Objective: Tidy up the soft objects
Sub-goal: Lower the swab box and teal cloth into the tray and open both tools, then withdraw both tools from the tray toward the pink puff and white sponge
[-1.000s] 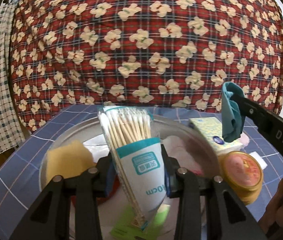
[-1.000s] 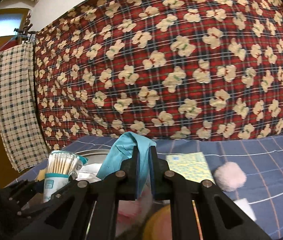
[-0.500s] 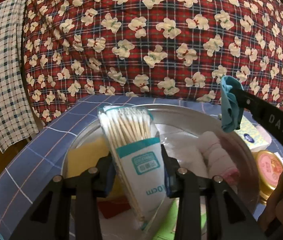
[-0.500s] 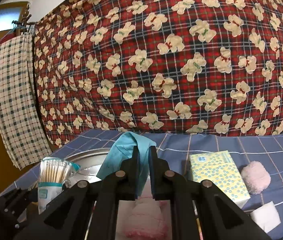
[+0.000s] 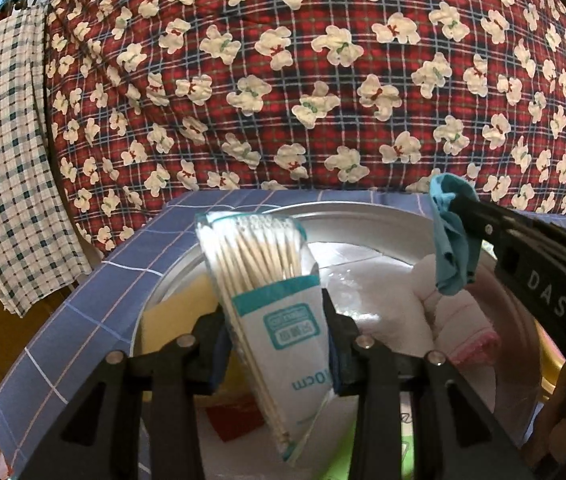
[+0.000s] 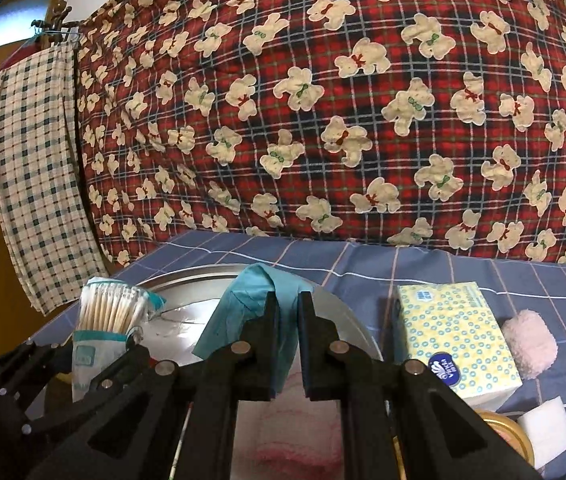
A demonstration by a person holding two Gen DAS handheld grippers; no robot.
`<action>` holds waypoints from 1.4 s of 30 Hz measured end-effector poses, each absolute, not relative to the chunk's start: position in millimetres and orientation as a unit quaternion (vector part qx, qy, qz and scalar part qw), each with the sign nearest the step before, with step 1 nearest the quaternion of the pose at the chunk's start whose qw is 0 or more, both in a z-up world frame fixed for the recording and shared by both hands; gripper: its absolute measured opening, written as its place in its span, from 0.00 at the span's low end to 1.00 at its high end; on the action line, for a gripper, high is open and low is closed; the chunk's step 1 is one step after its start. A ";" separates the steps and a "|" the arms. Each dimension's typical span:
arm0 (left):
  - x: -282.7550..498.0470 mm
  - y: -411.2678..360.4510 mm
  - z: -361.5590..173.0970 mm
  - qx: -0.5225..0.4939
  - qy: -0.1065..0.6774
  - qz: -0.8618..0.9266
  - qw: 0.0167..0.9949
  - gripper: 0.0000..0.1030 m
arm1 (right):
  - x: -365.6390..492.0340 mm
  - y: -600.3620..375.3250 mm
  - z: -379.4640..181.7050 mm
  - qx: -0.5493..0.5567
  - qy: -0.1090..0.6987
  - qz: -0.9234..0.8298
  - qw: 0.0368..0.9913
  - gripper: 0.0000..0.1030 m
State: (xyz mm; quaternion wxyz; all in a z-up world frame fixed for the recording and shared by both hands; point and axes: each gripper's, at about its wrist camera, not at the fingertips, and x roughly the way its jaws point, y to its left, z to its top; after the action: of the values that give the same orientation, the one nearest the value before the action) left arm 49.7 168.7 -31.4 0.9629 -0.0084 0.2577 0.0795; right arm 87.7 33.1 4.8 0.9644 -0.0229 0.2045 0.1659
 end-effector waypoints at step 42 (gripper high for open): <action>19.3 140.9 -14.4 -0.025 0.209 0.109 0.971 1.00 | 47.8 -19.3 19.9 0.016 0.101 0.149 0.984 0.81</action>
State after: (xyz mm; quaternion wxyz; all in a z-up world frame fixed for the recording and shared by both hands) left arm 19.3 140.9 -14.4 0.9714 -0.0248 0.2093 0.1094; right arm 47.8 -19.3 19.9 0.9835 0.0155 0.1006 0.1494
